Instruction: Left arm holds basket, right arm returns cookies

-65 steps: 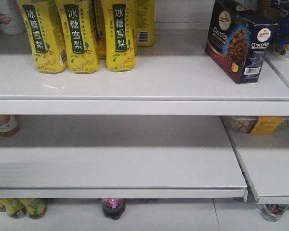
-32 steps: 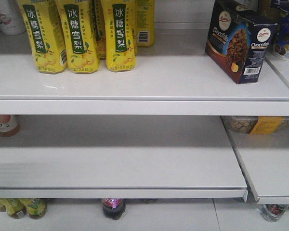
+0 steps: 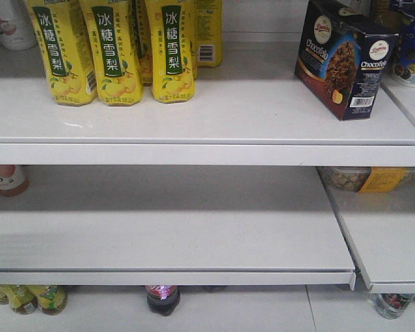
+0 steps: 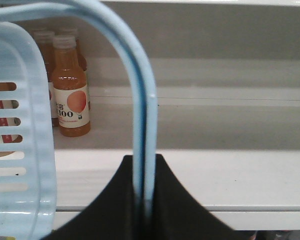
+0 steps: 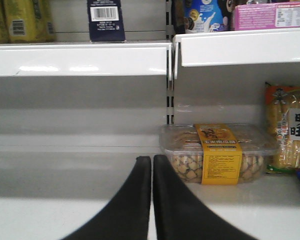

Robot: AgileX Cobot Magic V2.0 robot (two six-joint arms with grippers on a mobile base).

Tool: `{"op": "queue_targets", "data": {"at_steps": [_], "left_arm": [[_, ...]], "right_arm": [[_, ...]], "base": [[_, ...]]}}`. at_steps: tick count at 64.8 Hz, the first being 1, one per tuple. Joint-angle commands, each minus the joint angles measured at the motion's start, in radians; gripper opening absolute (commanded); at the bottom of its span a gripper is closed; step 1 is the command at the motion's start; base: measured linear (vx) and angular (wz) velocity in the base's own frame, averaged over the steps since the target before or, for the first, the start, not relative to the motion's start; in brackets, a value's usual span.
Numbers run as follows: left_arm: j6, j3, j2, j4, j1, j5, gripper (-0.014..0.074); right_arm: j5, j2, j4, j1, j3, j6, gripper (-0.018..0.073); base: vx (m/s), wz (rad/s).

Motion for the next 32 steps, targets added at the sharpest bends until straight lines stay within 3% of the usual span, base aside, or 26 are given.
{"op": "queue_targets", "data": {"at_steps": [1, 32], "left_arm": [[0.015, -0.024, -0.018, 0.011, 0.002, -0.106, -0.0006], [0.015, -0.024, -0.018, 0.011, 0.002, -0.105, -0.0006]], "right_arm": [[-0.070, -0.013, -0.012, 0.006, 0.004, 0.008, -0.0008], [-0.070, -0.012, -0.011, 0.006, 0.003, 0.006, -0.0008]], "base": [[0.00, 0.00], [0.00, 0.00]]}}
